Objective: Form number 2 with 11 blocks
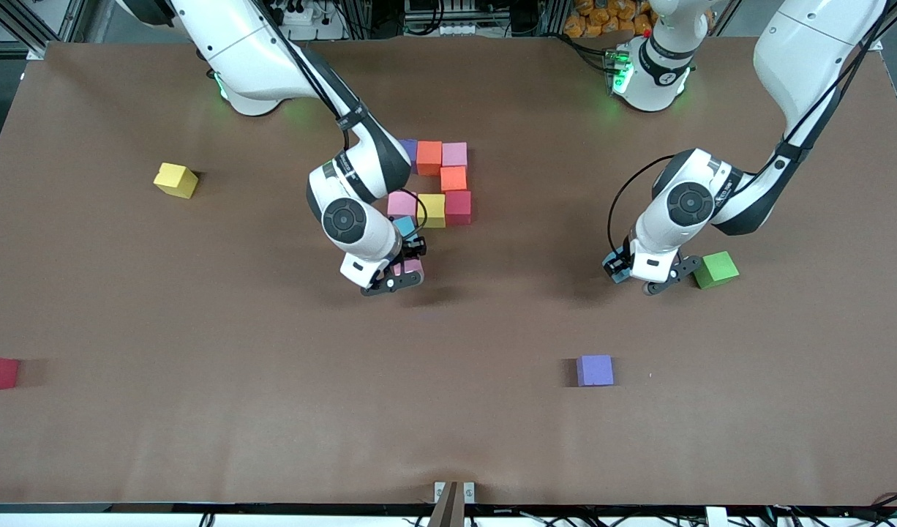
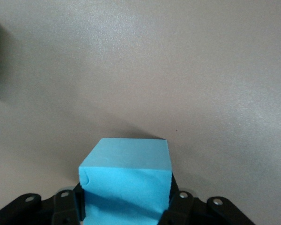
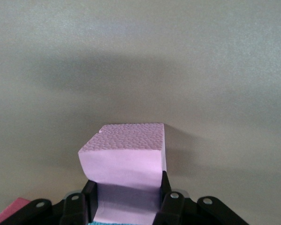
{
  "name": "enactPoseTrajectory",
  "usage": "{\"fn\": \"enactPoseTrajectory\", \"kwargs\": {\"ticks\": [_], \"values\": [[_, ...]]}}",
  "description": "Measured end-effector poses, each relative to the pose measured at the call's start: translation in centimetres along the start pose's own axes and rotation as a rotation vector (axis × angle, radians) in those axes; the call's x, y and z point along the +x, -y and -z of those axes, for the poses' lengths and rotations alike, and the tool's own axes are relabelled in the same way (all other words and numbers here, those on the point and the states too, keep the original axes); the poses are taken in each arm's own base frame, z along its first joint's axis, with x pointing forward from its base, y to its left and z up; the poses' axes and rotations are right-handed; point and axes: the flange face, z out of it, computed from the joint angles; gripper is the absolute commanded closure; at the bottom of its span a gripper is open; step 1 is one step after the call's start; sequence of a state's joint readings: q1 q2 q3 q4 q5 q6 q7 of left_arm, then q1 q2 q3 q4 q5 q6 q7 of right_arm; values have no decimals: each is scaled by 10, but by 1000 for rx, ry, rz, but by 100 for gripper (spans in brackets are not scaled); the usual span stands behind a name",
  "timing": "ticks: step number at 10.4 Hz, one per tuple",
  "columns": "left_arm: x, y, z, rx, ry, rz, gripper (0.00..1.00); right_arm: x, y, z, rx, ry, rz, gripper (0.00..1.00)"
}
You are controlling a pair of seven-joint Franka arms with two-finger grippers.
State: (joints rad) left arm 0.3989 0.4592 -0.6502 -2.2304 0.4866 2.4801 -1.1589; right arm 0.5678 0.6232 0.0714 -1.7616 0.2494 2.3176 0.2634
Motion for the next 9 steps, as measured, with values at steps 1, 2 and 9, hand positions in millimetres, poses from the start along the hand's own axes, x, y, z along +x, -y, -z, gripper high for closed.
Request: {"fn": "enactPoseTrajectory", "kwargs": {"ticks": [1,2,9], "values": [[0,0,0,0,0,0,100,-1,-1,0,0,1,-5,100],[0,0,0,0,0,0,100,-2,-1,0,-1,2,-7,100],[0,0,0,0,0,0,100,-11,-5,-1,-7,14,-12,100]]}}
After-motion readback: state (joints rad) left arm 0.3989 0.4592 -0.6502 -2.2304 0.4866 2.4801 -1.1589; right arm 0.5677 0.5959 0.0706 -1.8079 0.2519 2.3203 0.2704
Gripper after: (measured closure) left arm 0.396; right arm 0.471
